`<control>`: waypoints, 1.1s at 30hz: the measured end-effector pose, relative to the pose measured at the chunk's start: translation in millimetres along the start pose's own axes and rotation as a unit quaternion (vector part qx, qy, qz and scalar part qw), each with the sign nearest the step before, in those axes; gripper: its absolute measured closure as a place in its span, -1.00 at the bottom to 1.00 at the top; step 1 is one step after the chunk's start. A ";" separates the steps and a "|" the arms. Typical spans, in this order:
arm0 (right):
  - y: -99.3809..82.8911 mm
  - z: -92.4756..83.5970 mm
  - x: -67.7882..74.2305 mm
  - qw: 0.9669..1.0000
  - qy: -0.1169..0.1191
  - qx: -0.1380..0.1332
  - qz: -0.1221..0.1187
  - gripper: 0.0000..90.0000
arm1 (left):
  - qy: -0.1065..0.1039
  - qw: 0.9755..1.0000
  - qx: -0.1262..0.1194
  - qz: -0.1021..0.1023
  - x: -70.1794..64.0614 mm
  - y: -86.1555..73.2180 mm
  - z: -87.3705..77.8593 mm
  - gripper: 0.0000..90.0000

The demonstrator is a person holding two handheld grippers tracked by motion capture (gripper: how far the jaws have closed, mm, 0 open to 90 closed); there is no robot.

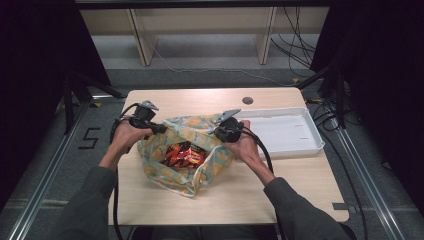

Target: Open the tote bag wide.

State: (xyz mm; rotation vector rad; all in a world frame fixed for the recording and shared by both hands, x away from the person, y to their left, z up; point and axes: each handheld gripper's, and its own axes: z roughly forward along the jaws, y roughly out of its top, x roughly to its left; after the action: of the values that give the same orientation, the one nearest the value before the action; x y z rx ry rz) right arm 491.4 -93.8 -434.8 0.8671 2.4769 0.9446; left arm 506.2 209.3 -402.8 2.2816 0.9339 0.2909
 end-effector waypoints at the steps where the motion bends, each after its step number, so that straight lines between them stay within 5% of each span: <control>1: -2.8 5.3 -0.3 1.000 0.000 0.016 -0.005 1.00 | 0.001 1.000 0.003 -0.001 -0.6 -1.1 4.8 0.97; 3: -7.7 14.1 -0.2 0.999 -0.003 0.038 -0.013 1.00 | 0.002 1.000 0.021 -0.001 -0.1 -3.4 14.4 0.97; 5: -11.9 19.7 -1.8 0.997 -0.012 0.056 -0.046 1.00 | 0.004 1.000 0.024 0.002 1.6 -5.5 20.5 0.97; 7: -14.4 23.1 2.3 0.997 -0.005 0.068 -0.022 1.00 | 0.005 1.000 0.024 -0.008 2.8 -8.3 26.1 0.97; 11: -18.8 27.9 4.7 0.996 0.001 0.085 -0.018 0.88 | 0.010 0.999 0.037 -0.007 3.5 -15.2 39.9 0.95; 15: -14.6 21.4 6.6 0.997 -0.007 0.075 -0.020 0.56 | 0.017 0.998 0.056 0.003 1.7 -18.8 46.8 0.94; 17: -6.2 -0.8 7.0 0.999 -0.003 0.037 -0.026 0.36 | 0.015 0.999 0.047 -0.005 0.9 -20.1 47.3 0.91; 18: -1.9 -10.2 9.9 1.000 0.007 0.029 -0.009 0.34 | 0.015 0.999 0.049 -0.007 0.3 -19.7 46.1 0.89; 21: 5.7 -24.1 20.6 0.999 0.044 -0.006 -0.023 0.26 | 0.012 0.999 0.035 -0.002 -1.0 -19.0 40.2 0.82; 24: 6.2 -22.1 33.6 0.997 0.059 0.006 -0.042 0.24 | 0.017 0.999 0.028 -0.003 -3.7 -18.2 31.5 0.67; 25: 5.9 -21.0 39.4 0.996 0.070 0.032 -0.034 0.23 | 0.019 1.000 0.024 -0.005 -5.1 -18.0 27.5 0.58; 27: 1.4 -10.5 44.5 0.995 0.063 0.041 -0.062 0.19 | 0.025 1.000 0.012 -0.005 -9.4 -18.7 17.3 0.38; 33: -5.6 0.3 39.8 0.994 0.048 0.063 -0.076 0.38 | 0.066 0.998 0.007 0.001 -27.9 -33.2 -22.2 0.04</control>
State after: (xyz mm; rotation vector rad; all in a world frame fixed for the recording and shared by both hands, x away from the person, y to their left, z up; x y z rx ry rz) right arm 459.3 -71.0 -442.9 0.6737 2.6652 0.8037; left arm 458.5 218.5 -406.1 2.2995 1.0019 0.4419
